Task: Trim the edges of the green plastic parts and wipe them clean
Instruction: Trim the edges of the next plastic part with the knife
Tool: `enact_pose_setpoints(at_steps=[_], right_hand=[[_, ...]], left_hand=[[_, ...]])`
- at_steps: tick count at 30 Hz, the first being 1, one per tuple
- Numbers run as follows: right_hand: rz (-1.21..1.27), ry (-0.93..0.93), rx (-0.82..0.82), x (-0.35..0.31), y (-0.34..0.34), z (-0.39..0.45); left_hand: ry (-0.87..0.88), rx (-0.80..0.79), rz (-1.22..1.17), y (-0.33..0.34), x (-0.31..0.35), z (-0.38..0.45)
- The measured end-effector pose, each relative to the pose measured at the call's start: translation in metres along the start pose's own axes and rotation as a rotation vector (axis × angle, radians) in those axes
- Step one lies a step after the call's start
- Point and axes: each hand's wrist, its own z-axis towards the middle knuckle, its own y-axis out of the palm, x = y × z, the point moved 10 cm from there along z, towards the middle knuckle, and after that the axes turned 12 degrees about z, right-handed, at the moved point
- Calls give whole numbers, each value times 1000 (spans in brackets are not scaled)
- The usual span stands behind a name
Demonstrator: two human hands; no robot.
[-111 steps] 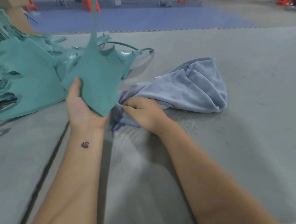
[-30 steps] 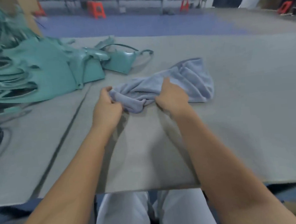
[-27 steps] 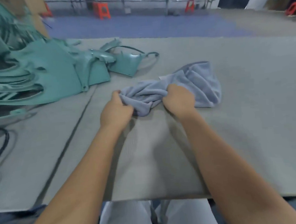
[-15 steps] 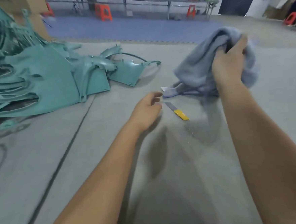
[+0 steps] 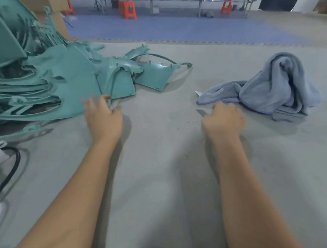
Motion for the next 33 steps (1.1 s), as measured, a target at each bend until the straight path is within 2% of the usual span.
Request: enact_pose_setpoints(at_steps=[3, 6, 8, 10, 13, 15, 17, 20, 23, 25, 29, 31, 33], right_hand=[[-99, -36, -69, 4, 9, -3], [-72, -111, -76, -5, 13, -5], [-40, -156, -72, -12, 16, -7], [1, -193, -41, -18, 15, -8], [69, -193, -30, -20, 19, -7], [101, -178, -31, -18, 22, -6], [154, -204, 13, -21, 18, -6], [356, -272, 91, -29, 12, -10], [508, -304, 89, -38, 15, -14], [556, -322, 66, -42, 20, -16], [616, -304, 54, -38, 23, -15], [659, -272, 65, -33, 23, -13], [685, -248, 62, -28, 24, -12]], left_hand=[[-159, -207, 244, 18, -31, 3], [-25, -345, 477, 39, -18, -3], [37, -346, 529, 42, -12, -5], [39, -290, 434, 36, -13, -2], [-3, -36, 93, 7, -15, 2], [-1, 112, 28, -8, -12, 5], [7, 47, 75, 2, -7, 13], [18, -200, 242, 38, -4, 22], [33, -168, 305, 40, -4, 25], [82, -83, 222, 31, 0, 23], [26, 51, -293, 8, -3, 12], [-61, -7, -526, 12, -9, 8], [-149, -143, -668, 29, -10, 8]])
